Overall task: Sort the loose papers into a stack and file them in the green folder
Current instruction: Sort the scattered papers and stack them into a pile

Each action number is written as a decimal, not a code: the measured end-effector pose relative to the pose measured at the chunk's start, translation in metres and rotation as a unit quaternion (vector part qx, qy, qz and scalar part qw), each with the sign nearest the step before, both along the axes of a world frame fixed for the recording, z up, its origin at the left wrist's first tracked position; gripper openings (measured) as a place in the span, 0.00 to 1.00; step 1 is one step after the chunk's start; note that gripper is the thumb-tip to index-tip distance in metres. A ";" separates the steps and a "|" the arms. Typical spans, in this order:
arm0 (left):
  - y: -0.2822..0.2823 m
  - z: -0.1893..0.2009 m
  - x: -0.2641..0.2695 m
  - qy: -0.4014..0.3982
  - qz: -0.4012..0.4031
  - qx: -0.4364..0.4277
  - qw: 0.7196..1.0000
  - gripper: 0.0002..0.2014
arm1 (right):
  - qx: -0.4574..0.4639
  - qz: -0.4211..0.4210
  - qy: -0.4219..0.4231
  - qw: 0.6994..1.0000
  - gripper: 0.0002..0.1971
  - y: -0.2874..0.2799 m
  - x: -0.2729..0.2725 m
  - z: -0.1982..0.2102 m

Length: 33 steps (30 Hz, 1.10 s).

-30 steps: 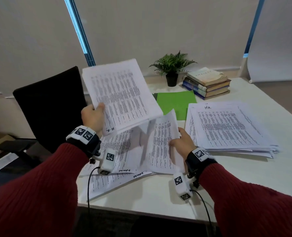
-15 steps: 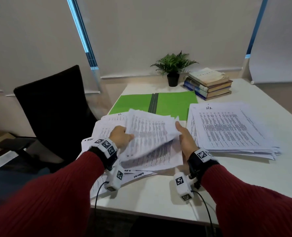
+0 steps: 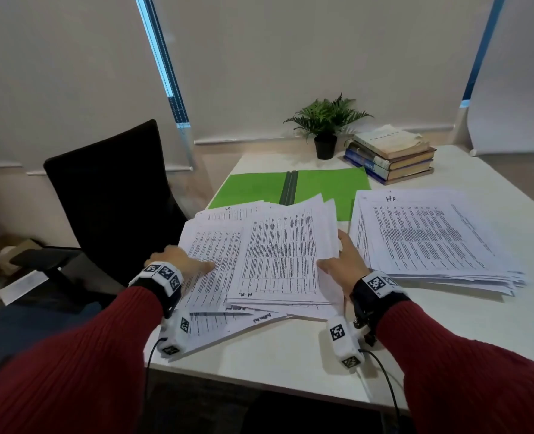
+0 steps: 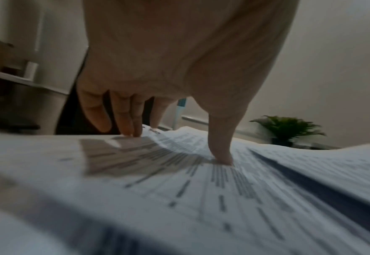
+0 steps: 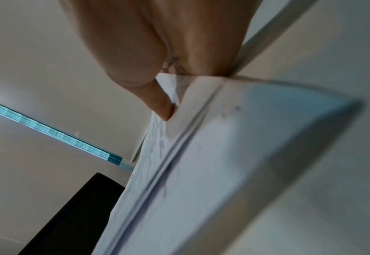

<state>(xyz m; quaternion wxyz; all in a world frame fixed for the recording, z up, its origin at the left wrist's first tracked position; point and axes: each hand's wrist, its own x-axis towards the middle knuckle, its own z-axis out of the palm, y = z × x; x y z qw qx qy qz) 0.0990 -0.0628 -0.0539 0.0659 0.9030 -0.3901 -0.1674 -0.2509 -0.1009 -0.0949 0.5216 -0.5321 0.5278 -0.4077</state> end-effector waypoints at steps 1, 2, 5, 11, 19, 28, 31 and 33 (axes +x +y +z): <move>0.002 -0.004 0.007 0.029 -0.011 0.010 0.999 0.68 | 0.000 0.003 -0.004 1.000 0.41 0.001 0.000 0.000; 0.004 -0.006 0.009 0.052 -0.018 0.001 0.998 0.61 | 0.001 0.006 -0.010 1.000 0.40 0.001 -0.001 0.000; 0.003 -0.005 0.005 0.079 -0.009 -0.036 0.996 0.49 | -0.005 0.004 -0.023 1.000 0.37 0.007 -0.006 0.008; -0.002 -0.009 0.007 0.051 -0.024 -0.023 0.998 0.56 | -0.021 -0.061 -0.009 0.998 0.37 -0.002 -0.053 0.049; -0.006 -0.004 0.001 0.081 -0.006 -0.035 0.996 0.46 | 0.009 -0.137 0.176 0.975 0.32 -0.056 -0.165 0.074; -0.012 -0.004 0.003 0.063 -0.016 -0.024 0.998 0.47 | 0.041 -0.153 0.393 0.906 0.39 -0.070 -0.223 0.060; -0.009 0.000 0.000 0.071 -0.013 -0.042 0.996 0.40 | 0.020 -0.156 0.504 0.850 0.41 -0.064 -0.204 0.067; -0.010 0.000 -0.001 0.086 -0.008 -0.048 0.995 0.40 | -0.026 -0.142 0.544 0.826 0.39 -0.055 -0.177 0.075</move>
